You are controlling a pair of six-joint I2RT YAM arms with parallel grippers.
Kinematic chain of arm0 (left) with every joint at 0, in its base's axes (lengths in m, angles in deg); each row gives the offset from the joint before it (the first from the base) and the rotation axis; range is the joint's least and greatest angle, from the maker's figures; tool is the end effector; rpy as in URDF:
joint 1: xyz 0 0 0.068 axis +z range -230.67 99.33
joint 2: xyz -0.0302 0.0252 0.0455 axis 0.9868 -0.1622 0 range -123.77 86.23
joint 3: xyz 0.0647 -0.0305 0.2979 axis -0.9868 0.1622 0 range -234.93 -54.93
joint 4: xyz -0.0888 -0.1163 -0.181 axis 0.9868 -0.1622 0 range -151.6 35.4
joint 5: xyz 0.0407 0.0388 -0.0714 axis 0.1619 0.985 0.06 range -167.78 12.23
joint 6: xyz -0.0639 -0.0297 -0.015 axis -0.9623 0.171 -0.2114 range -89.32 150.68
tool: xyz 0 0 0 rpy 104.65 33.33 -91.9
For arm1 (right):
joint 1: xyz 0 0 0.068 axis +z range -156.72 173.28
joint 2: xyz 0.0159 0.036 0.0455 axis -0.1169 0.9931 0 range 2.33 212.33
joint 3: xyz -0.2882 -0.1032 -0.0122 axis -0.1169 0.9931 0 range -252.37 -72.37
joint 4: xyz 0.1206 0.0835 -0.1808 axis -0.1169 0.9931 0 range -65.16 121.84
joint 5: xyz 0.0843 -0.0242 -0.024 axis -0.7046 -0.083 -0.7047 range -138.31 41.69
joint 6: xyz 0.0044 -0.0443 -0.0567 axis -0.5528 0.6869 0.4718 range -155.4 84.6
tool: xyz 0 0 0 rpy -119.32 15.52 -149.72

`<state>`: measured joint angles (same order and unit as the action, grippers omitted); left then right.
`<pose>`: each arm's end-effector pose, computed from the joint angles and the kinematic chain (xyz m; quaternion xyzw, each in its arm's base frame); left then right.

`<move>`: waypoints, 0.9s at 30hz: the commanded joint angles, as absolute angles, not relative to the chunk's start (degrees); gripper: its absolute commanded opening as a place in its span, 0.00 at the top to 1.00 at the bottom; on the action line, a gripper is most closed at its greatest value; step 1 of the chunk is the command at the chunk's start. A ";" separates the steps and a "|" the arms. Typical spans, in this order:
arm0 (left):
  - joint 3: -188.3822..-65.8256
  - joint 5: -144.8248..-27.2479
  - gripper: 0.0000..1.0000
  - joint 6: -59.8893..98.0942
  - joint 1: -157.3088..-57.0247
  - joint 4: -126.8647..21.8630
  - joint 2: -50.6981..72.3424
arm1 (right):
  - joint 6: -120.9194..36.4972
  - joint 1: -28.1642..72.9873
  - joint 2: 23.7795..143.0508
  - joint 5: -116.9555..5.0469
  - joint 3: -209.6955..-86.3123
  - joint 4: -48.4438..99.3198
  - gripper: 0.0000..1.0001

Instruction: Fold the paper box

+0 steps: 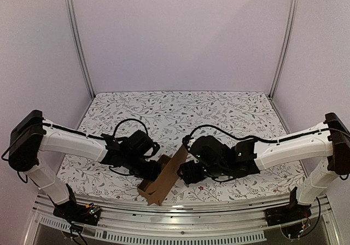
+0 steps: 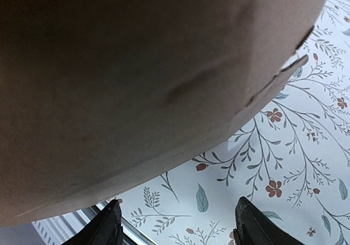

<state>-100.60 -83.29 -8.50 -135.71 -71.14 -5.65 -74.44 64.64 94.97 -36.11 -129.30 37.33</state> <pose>0.1571 -0.2346 0.1803 0.1451 0.9599 -0.2042 0.1259 0.1177 0.3094 0.2368 -0.2220 0.9028 0.2347 0.2840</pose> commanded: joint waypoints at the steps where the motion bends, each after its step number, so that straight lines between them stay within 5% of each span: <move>1: -97.79 -84.43 0.49 -16.39 -135.45 -62.04 -2.60 | -73.31 65.09 91.68 -33.38 -127.64 40.72 0.31; 19: -88.95 -72.06 0.42 -27.88 -139.14 -63.54 11.85 | -76.56 62.58 92.03 -34.83 -121.86 35.83 0.38; 24: -85.33 -70.63 0.43 -28.14 -139.11 -69.57 18.84 | -80.51 62.53 93.30 -35.58 -119.07 30.87 0.56; 27: -82.54 -70.05 0.56 -29.44 -139.11 -72.59 23.52 | -82.98 62.46 94.56 -36.45 -117.90 27.31 0.76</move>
<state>-85.81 -72.37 -27.82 -138.45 -65.85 19.09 -78.33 62.74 92.46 -35.23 -119.81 33.22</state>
